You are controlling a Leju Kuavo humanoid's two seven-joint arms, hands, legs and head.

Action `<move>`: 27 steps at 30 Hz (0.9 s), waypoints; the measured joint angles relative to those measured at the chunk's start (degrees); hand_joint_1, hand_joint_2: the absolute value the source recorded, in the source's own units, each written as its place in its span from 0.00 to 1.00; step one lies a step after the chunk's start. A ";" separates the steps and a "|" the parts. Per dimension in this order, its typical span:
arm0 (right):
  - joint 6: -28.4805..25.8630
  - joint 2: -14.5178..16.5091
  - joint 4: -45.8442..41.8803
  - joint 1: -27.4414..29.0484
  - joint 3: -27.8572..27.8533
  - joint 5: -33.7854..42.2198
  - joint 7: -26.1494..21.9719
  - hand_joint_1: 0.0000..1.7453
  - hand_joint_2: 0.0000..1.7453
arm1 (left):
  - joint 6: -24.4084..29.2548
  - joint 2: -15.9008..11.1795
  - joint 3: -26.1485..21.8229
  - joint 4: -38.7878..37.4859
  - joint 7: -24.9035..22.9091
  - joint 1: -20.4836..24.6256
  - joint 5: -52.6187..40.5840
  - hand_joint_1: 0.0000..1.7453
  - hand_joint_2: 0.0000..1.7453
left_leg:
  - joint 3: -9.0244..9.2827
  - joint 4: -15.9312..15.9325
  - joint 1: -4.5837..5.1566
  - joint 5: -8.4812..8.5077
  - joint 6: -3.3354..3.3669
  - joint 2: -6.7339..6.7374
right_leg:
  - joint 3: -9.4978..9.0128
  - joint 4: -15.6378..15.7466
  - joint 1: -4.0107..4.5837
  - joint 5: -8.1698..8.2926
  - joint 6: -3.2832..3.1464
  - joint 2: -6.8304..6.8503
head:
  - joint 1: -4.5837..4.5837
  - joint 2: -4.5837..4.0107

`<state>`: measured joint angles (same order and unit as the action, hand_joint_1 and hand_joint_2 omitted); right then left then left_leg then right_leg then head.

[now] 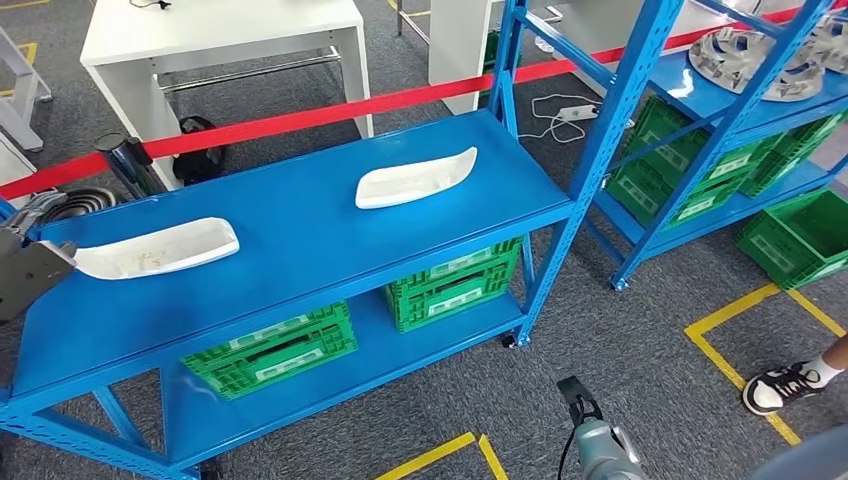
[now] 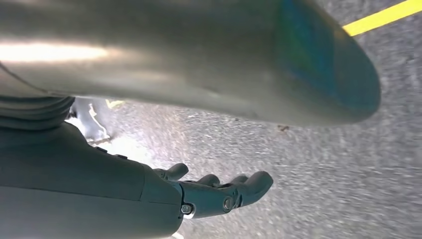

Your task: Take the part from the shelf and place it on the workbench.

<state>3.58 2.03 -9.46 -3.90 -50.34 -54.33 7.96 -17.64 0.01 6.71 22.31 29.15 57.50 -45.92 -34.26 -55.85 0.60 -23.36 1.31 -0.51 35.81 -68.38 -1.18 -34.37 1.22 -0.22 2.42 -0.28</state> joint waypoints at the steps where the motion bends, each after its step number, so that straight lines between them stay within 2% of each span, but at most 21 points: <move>1: 0.01 0.07 0.00 -0.08 0.00 -0.18 -0.18 0.00 0.00 | -0.02 0.36 0.80 0.10 -0.30 0.09 0.31 0.00 0.00 | 0.12 -0.10 0.08 -0.26 0.17 -0.11 | 2.61 -3.96 0.05 -1.01 0.04 -0.01 | 0.01 0.00; 2: 0.02 0.17 0.01 -0.12 0.00 -0.38 -0.30 0.00 0.00 | 0.02 0.69 1.54 0.20 -0.53 0.05 0.63 0.00 0.00 | 0.30 -0.25 0.16 -0.60 0.26 -0.23 | 4.61 -6.39 0.12 -1.00 0.07 -0.01 | 0.01 0.00; 3: 0.02 0.28 0.01 -0.14 0.00 -0.62 -0.37 0.00 0.00 | 0.08 0.97 2.26 0.31 -0.68 -0.01 0.94 0.00 0.00 | 0.52 -0.49 0.21 -1.00 0.25 -0.35 | 5.51 -6.47 0.17 0.32 0.05 -0.01 | 0.00 0.00; 4: 0.02 0.38 0.00 -0.17 0.00 -0.81 -0.40 0.00 0.00 | 0.17 1.18 2.97 0.41 -0.82 -0.03 1.18 0.00 0.00 | 0.79 -0.84 0.23 -1.48 0.17 -0.45 | 5.21 -4.16 0.19 2.72 -0.01 0.00 | 0.01 0.00; 5: 0.01 0.44 0.00 -0.22 0.00 -0.91 -0.43 0.00 0.00 | 0.28 1.39 3.69 0.51 -0.89 0.00 1.37 0.00 0.00 | 1.04 -1.29 0.23 -2.05 0.04 -0.50 | 4.03 -0.20 0.18 5.63 -0.09 0.02 | 0.00 0.00; 6: -0.02 0.47 0.00 -0.28 0.01 -0.96 -0.43 0.00 0.00 | 0.44 1.56 4.43 0.59 -0.97 0.08 1.50 0.00 0.00 | 1.16 -1.81 0.33 -2.63 -0.16 -0.55 | 2.65 3.59 0.23 7.63 -0.21 0.03 | -0.02 0.00; 7: -0.10 0.51 0.01 -0.39 0.01 -0.93 -0.43 0.00 0.00 | 0.66 1.76 5.15 0.63 -1.18 0.18 1.63 0.00 0.00 | 1.10 -2.31 0.44 -3.13 -0.39 -0.63 | 1.51 6.47 0.26 8.81 -0.42 0.02 | -0.03 0.00; 8: -0.21 0.57 0.02 -0.52 0.01 -0.86 -0.37 0.00 0.00 | 0.92 2.00 5.96 0.64 -1.46 0.27 1.80 0.00 0.00 | 0.98 -2.65 0.54 -3.47 -0.63 -0.71 | 0.92 7.98 0.31 9.07 -0.65 0.01 | -0.05 0.00; 11: -0.55 0.85 0.04 -0.79 -0.18 -0.22 -0.23 0.00 0.00 | 1.82 2.66 8.33 0.66 -2.44 0.51 2.27 0.00 0.00 | 0.87 -2.80 0.67 -3.96 -1.41 -0.79 | 0.53 8.55 0.18 8.53 -1.49 0.01 | -0.04 0.00; 13: -0.65 1.02 0.04 -0.83 -0.35 -0.02 -0.12 0.00 0.00 | 2.29 3.00 9.50 0.68 -2.92 0.86 2.47 0.00 0.00 | 0.00 -4.95 0.60 -5.24 -2.19 -0.52 | 0.01 8.78 -0.16 8.34 -2.09 0.06 | -0.18 0.00; 14: -0.72 1.11 0.04 -0.83 -0.39 -0.11 0.04 0.00 0.00 | 2.44 3.16 10.06 0.65 -3.11 1.08 2.61 0.00 0.00 | -1.46 -7.86 0.43 -6.57 -2.60 -0.35 | -0.25 8.84 -0.27 8.18 -2.34 0.09 | -0.23 0.00; 16: -1.00 1.27 0.04 -0.82 -0.48 -0.17 0.54 0.00 0.00 | 2.72 3.54 11.18 0.45 -3.50 1.40 2.86 0.00 0.00 | -5.73 -15.60 -0.04 -9.28 -3.24 -0.16 | -0.64 8.84 -0.37 7.75 -2.57 0.08 | -0.31 0.00; 17: -1.19 1.36 0.04 -0.80 -0.59 -0.05 0.75 0.00 0.00 | 2.84 3.67 11.62 0.31 -3.67 1.43 2.93 0.00 0.00 | -7.57 -18.42 -0.24 -9.75 -3.42 -0.10 | -0.85 8.84 -0.42 7.51 -2.54 0.04 | -0.32 0.00; 18: -1.35 1.43 0.04 -0.77 -0.78 0.10 0.90 0.00 0.00 | 2.95 3.78 11.94 0.20 -3.79 1.45 3.03 0.00 0.00 | -8.43 -19.14 -0.39 -9.07 -3.48 -0.06 | -1.12 8.84 -0.47 7.24 -2.45 0.00 | -0.33 0.00; 19: -1.46 1.50 0.04 -0.75 -0.99 0.23 1.01 0.00 0.00 | 3.05 3.86 12.22 0.12 -3.86 1.51 3.14 0.00 0.00 | -8.11 -17.58 -0.48 -7.36 -3.40 0.00 | -1.51 8.83 -0.51 6.93 -2.34 -0.04 | -0.34 0.00; 21: -1.50 1.69 0.04 -0.73 -1.31 0.22 1.24 0.00 0.00 | 3.21 3.94 12.68 0.11 -3.88 1.79 3.43 0.00 0.00 | -4.84 -9.80 -0.39 -2.77 -2.80 0.19 | -2.50 8.89 -0.55 6.26 -2.01 -0.09 | -0.35 0.00; 22: -1.47 1.83 0.04 -0.76 -1.35 0.13 1.41 0.00 0.00 | 3.36 3.96 12.97 0.11 -3.90 2.04 3.66 0.00 0.00 | -3.04 -6.04 -0.18 -1.47 -2.38 0.31 | -2.85 8.93 -0.52 5.95 -1.73 -0.10 | -0.38 0.00; 23: -1.45 1.97 0.04 -0.78 -1.36 0.05 1.58 0.00 0.00 | 3.54 3.98 13.25 0.13 -3.96 2.26 3.92 0.00 0.00 | -1.82 -3.59 0.05 -0.98 -1.97 0.41 | -3.08 9.09 -0.53 5.75 -1.39 -0.07 | -0.36 0.00; 24: -1.43 2.10 0.04 -0.78 -1.38 -0.01 1.71 0.00 0.00 | 3.76 4.00 13.51 0.14 -4.02 2.42 4.25 0.00 0.00 | -1.24 -2.40 0.27 -1.23 -1.59 0.43 | -3.23 9.10 -0.55 5.80 -1.01 -0.03 | -0.38 0.00; 27: -1.45 2.42 0.06 -0.72 -1.51 -0.20 1.83 0.00 0.00 | 4.22 3.95 14.17 0.21 -4.13 2.60 5.02 0.00 0.00 | 0.22 -1.00 0.24 -1.73 -0.57 0.23 | -3.50 8.36 -0.63 6.08 -0.11 0.16 | -0.25 0.00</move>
<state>2.14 4.44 -9.40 -4.62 -51.85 -54.53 9.79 -13.42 3.96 20.88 22.51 25.02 60.10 -40.90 -34.03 -56.85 0.85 -25.10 0.74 -0.28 32.31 -60.02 -1.81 -28.29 1.11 -0.06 2.17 -0.28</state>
